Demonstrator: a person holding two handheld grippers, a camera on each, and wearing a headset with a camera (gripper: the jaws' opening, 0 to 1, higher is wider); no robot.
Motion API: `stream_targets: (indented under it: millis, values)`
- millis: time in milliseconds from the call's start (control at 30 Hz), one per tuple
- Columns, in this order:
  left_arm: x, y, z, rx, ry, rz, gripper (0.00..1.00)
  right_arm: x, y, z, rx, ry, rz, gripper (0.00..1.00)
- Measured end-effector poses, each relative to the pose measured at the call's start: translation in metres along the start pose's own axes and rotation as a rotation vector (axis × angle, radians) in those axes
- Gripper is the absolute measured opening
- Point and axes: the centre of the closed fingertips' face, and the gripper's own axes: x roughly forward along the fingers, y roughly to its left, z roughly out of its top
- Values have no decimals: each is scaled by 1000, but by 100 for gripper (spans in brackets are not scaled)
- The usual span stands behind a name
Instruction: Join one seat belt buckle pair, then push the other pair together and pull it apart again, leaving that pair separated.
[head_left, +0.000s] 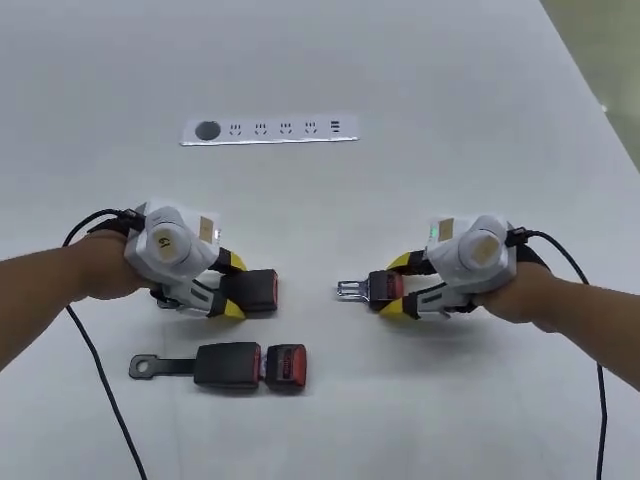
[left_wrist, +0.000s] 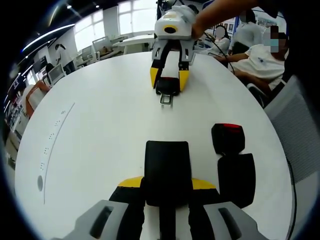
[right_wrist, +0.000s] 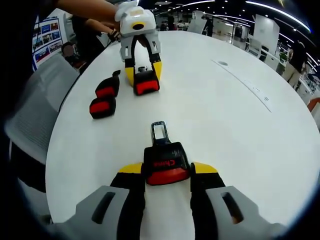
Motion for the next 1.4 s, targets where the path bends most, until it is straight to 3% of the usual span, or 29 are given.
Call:
stream_targets:
  millis: [433, 967, 1033, 1100, 1200, 1300, 1400]
  values:
    - [0, 0, 0, -3, -1, 0, 34, -15, 3, -15, 16, 7, -8, 33]
    - [0, 1, 0, -36, 13, 4, 35, -19, 4, -9, 33, 31, -23, 34]
    - [0, -1, 1, -61, 14, -4, 40, -19, 4, -9, 38, 39, -34, 37]
    - [0, -3, 2, -80, 17, -2, 48, -19, 1, -9, 90, 33, -55, 48]
    - [-2, -2, 5, -133, -16, 14, 60, -22, -4, -5, 110, 6, -79, 55]
    - [-3, -2, 8, -188, -39, 33, 72, -25, -10, -1, 181, -49, -138, 66]
    - [-12, -4, 14, -249, -84, 60, 76, -31, -10, -1, 238, -80, -188, 70]
